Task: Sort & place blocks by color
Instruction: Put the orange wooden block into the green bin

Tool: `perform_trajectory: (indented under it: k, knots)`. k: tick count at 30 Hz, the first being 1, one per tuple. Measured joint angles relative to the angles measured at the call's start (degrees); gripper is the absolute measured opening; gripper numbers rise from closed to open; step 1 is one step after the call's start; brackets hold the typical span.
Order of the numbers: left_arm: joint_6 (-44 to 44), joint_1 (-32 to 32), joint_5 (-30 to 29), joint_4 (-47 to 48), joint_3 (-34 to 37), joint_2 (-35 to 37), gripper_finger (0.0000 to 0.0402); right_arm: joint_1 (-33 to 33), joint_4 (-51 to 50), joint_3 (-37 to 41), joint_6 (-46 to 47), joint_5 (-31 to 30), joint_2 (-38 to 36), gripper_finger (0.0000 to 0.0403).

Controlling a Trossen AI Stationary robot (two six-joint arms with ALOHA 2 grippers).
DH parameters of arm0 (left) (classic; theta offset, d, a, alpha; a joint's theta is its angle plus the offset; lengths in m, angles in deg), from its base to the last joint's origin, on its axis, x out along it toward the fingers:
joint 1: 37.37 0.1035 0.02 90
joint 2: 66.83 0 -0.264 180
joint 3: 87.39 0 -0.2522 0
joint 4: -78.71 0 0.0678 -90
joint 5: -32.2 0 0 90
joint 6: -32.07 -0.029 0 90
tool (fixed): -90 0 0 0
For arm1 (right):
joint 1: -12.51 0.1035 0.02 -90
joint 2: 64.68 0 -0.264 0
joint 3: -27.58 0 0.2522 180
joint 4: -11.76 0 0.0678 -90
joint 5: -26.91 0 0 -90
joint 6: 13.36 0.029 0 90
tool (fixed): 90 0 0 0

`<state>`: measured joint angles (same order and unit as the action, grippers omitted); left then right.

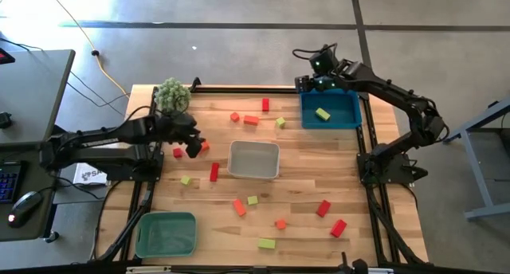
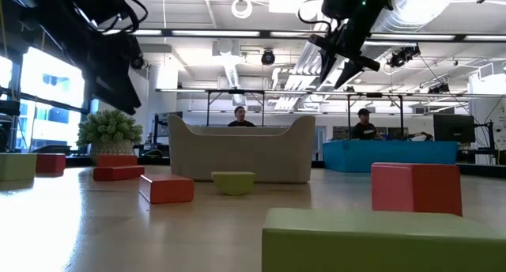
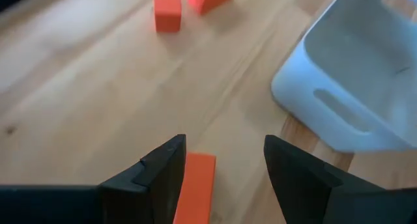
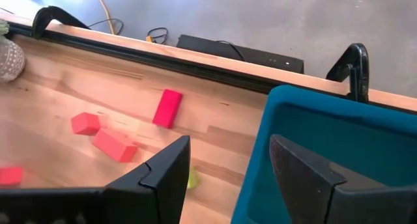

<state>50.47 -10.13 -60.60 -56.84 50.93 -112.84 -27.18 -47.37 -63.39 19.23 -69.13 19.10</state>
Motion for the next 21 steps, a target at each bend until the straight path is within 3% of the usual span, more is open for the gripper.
perform_trajectory:
  k: [21]
  knots:
    - [0.9, 0.0, -1.8, 0.6, 0.0, -16.6, 0.0198, 0.5, -0.2, 0.0, 0.7, 0.0, 0.0, 0.02]
